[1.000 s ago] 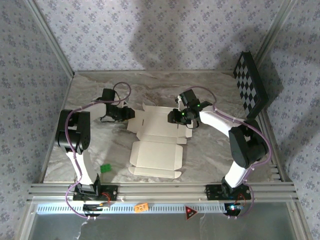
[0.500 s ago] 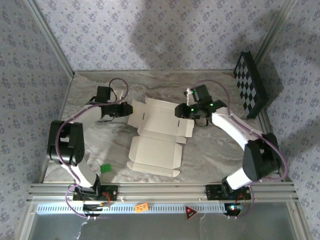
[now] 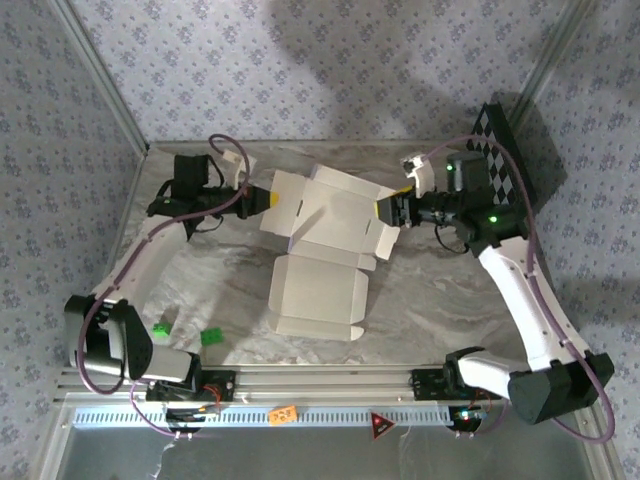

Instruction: Fold the paper box

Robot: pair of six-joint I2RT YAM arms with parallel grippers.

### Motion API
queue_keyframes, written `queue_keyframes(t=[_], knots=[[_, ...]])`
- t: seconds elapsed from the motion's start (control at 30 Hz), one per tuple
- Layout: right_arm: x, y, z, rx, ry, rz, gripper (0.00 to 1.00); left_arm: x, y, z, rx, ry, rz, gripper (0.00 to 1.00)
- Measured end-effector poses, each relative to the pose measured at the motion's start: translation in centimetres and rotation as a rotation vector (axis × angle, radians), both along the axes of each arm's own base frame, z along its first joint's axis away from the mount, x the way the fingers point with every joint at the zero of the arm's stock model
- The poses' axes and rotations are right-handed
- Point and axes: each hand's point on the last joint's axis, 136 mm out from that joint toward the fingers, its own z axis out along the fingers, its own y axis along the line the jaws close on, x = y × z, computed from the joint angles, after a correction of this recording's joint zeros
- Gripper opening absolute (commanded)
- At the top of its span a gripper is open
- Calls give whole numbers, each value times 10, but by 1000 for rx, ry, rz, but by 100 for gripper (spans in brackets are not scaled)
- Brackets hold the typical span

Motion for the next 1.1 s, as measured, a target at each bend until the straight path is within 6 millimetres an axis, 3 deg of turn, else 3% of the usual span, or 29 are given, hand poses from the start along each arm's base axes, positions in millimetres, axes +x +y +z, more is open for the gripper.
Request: queue_keyframes(t=[0.23,0.43,0.67,0.9,1.1], knots=[[-28,1,56,-17,-139,161,64,-43,-7,66,-62,-144,-145,0],[-44,-1,83,-53,-233,206,67,-81,-14,90,-98,-179,-273,0],[-58,2,80,-77,-218,250,70,-117,-20,102,-122,-177,-404,2],[-85,12,77,-102,-180,344,70,-143,-18,112,-154,-188,-481,4],[-120,30,65,-134,-118,489,57,-160,-17,118,-169,-218,-519,6]])
